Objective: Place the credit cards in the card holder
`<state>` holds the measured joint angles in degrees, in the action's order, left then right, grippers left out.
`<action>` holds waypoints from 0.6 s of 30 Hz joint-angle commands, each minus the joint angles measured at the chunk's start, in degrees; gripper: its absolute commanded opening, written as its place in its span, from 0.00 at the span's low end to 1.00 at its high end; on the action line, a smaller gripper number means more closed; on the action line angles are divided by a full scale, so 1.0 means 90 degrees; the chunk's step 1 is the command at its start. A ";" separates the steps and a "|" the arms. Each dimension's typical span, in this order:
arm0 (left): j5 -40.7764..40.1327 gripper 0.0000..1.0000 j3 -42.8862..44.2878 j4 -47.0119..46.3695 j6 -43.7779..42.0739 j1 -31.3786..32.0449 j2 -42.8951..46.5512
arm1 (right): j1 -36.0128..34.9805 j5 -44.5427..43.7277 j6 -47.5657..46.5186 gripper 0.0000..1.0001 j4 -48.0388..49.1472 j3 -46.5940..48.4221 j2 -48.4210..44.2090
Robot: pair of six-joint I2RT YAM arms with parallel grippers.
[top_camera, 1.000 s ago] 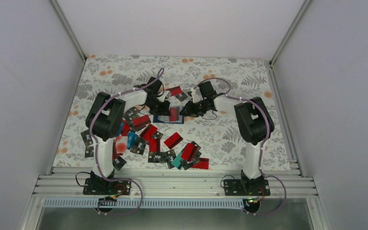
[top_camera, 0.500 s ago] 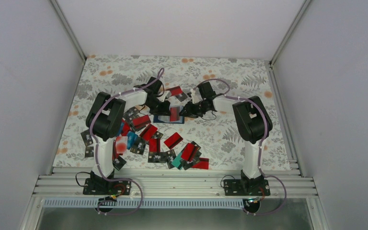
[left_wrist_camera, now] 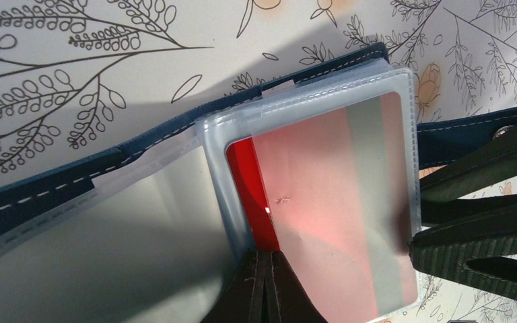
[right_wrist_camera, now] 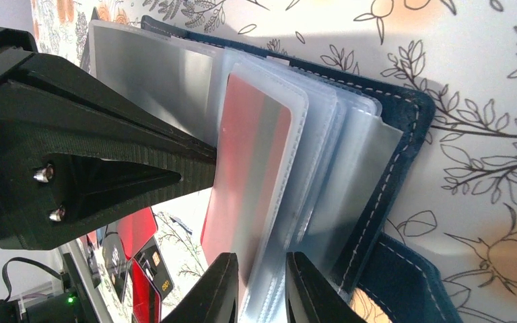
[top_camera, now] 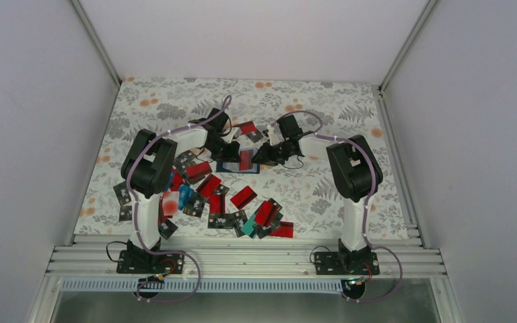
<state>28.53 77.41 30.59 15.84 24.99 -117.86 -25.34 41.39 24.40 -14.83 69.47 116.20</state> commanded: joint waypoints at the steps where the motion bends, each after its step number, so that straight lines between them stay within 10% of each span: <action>1: -0.0131 0.02 -0.0077 0.0088 -0.0004 0.0057 -0.0268 | -0.0077 -0.0058 0.0033 0.20 -0.0102 0.0205 -0.0302; 18: -0.0121 0.02 -0.0036 0.0105 -0.0011 0.0084 -0.0344 | -0.0194 -0.0201 0.0023 0.18 -0.0236 0.0358 -0.0230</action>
<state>28.60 77.41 30.50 15.86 24.99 -117.97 -26.33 39.83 24.40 -16.19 70.89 115.42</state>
